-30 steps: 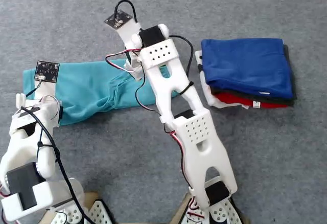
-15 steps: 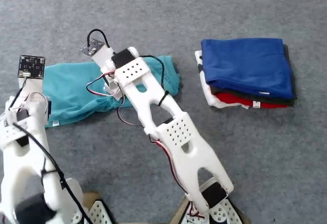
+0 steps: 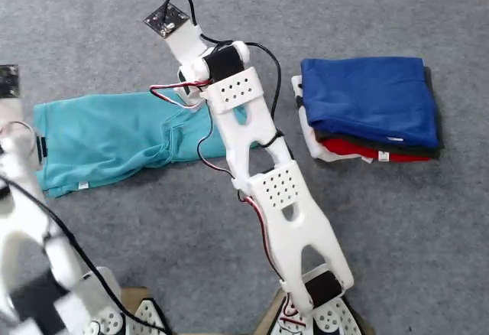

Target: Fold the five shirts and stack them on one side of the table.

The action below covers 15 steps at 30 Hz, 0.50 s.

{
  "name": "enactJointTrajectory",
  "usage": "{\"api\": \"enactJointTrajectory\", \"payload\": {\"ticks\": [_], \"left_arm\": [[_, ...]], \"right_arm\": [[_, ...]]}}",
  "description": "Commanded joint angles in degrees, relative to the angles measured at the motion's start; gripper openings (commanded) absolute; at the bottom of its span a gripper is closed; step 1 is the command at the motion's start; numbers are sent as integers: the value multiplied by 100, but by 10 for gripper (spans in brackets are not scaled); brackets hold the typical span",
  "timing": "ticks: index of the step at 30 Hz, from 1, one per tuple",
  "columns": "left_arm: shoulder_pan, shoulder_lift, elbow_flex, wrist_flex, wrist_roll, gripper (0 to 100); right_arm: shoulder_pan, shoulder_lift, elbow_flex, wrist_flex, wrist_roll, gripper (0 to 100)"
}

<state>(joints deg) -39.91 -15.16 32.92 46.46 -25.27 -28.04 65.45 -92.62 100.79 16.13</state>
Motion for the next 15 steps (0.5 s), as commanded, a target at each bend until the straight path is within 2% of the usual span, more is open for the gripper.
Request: {"api": "enactJointTrajectory", "payload": {"ticks": [1,7,15], "left_arm": [[-242,1327,-1596,721,536,272],[-321,3657,-4198,1908,703,277],[-75,6321,-6941,3297,712,274]], "right_arm": [[44,-567,22,53,-44,15],[35,-716,66,44,-26,15],[26,-708,40,44,-26,15]]}}
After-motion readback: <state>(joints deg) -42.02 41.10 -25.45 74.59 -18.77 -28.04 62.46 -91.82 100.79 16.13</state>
